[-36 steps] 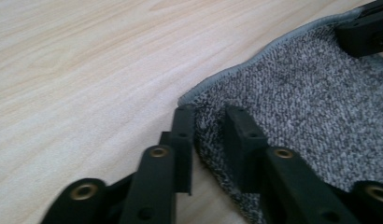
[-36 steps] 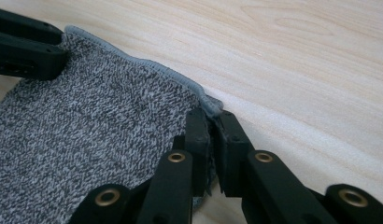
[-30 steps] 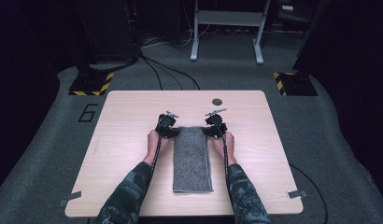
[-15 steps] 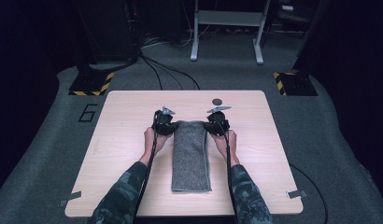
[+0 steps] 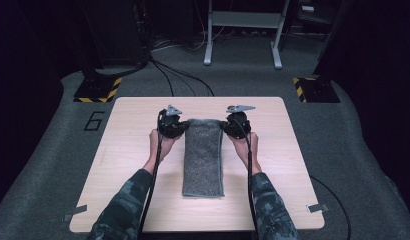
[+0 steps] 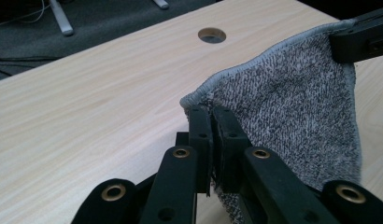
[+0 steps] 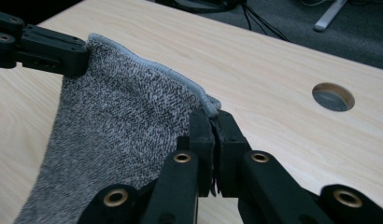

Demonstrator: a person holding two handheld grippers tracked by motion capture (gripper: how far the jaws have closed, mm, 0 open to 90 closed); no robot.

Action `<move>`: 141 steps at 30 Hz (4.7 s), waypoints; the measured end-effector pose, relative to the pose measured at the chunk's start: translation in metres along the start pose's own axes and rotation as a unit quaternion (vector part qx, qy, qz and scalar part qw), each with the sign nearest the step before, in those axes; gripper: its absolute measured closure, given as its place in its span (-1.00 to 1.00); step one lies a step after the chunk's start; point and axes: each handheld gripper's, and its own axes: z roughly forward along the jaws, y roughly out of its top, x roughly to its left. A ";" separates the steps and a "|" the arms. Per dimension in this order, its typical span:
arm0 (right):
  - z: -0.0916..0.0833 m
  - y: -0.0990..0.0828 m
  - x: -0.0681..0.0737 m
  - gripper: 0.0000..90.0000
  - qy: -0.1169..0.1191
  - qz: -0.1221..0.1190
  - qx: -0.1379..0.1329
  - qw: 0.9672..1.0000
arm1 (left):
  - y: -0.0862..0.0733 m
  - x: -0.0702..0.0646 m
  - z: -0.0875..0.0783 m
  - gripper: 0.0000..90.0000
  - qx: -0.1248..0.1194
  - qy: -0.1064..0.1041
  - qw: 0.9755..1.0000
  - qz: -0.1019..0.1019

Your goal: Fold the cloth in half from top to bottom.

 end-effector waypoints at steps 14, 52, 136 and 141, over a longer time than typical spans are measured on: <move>-0.020 0.005 0.008 0.95 0.011 -0.009 -0.017 1.000 | 0.003 -0.005 -0.013 0.93 -0.005 -0.013 1.000 0.007; -0.051 -0.104 0.052 0.87 0.075 -0.031 0.039 0.996 | -0.096 -0.050 -0.044 0.58 0.072 -0.105 0.992 -0.018; -0.034 -0.139 0.068 -0.76 0.013 -0.051 0.115 0.992 | -0.134 -0.071 -0.045 -0.67 0.135 -0.012 0.990 0.048; -0.031 -0.148 0.068 -0.78 0.009 -0.060 0.118 0.991 | -0.138 -0.073 -0.043 -0.68 0.134 -0.007 0.990 0.051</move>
